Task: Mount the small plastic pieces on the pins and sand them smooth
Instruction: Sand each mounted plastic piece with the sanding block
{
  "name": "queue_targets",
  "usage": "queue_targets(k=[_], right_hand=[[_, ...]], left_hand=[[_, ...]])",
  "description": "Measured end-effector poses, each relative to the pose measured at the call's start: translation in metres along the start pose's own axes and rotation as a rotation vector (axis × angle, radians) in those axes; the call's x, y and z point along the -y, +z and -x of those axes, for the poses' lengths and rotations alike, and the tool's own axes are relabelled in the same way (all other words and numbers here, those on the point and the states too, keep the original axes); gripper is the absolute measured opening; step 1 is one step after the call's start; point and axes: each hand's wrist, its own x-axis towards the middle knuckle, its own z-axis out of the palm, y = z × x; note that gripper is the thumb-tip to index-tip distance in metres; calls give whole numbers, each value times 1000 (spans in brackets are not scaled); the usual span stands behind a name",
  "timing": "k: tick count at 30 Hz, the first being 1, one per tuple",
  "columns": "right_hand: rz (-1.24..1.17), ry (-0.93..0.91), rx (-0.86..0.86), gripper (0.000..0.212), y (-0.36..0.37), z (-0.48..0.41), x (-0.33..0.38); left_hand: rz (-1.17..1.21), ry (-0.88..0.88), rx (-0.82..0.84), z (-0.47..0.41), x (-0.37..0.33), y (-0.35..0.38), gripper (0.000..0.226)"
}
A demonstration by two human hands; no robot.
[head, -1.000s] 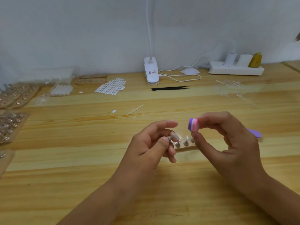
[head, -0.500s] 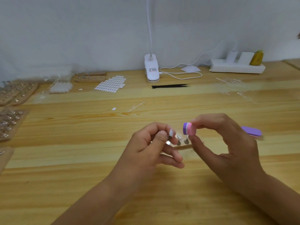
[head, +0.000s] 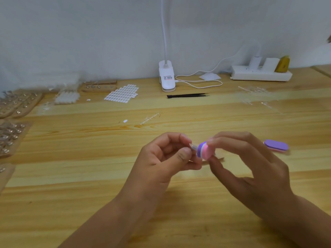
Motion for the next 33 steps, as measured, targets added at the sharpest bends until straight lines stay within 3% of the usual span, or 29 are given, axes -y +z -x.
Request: queue_targets(k=[6,12,15,19,25,29,33], right_hand=[[-11,-81,-7,26,1,2,1],[7,-33,-89,30,-2,-2,-6],[-47,-121,-44,22,2,3,3],[24,-51,-50,33,-1,-3,-9],[-27,-98,-22,25,1,1,4],[-36,52,-49,26,-5,-4,-4],[-205,197,-47,30,-4,-4,-3]], left_hand=[[-48,50,6,1,-5,0,14],[-2,72,6,2,-8,0,17],[-3,46,44,2,-6,1,20],[-13,26,31,1,-5,-3,24],[-34,22,42,0,-4,-3,30],[-42,52,21,0,-4,-4,33],[-79,83,4,1,-4,-2,31]])
